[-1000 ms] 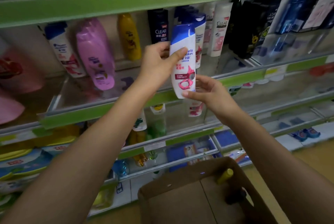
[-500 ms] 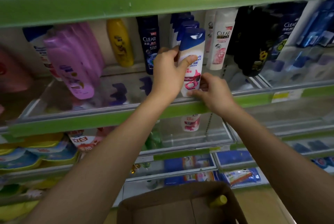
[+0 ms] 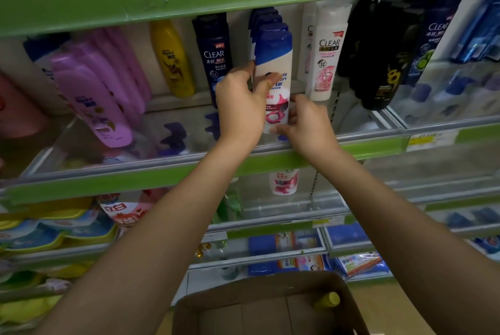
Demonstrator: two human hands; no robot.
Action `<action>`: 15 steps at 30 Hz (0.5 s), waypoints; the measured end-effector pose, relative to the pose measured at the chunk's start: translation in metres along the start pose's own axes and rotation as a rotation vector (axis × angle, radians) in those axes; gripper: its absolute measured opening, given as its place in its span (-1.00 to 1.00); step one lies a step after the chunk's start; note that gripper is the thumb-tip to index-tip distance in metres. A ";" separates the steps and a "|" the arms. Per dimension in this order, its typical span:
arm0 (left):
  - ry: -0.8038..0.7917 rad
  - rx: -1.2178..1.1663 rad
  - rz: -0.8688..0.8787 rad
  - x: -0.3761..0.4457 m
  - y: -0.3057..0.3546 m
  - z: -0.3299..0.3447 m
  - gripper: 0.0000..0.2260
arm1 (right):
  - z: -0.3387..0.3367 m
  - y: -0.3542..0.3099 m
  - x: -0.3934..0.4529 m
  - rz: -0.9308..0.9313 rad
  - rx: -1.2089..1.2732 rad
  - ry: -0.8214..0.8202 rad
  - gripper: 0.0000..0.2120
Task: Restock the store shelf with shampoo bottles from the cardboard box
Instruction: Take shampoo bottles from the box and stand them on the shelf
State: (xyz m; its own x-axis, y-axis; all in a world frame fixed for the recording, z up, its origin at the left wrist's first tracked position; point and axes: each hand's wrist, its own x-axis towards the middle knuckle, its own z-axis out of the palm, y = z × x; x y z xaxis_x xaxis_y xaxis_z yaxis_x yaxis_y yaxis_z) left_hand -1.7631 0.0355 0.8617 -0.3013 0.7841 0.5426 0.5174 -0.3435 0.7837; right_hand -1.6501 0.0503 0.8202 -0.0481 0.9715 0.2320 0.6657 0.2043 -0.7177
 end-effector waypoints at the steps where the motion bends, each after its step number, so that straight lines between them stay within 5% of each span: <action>1: -0.004 -0.011 -0.003 0.000 0.001 0.000 -0.80 | 0.000 0.000 0.001 0.011 0.003 -0.001 -0.49; 15: 0.009 -0.008 -0.025 0.010 -0.007 0.011 -0.71 | -0.002 -0.002 0.013 -0.014 0.017 -0.048 -0.54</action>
State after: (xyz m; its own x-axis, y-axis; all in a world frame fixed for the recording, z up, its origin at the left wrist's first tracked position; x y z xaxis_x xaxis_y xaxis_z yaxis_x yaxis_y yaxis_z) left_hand -1.7607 0.0515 0.8586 -0.3216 0.7879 0.5252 0.5033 -0.3276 0.7996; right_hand -1.6501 0.0618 0.8261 -0.0930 0.9732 0.2102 0.6523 0.2191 -0.7256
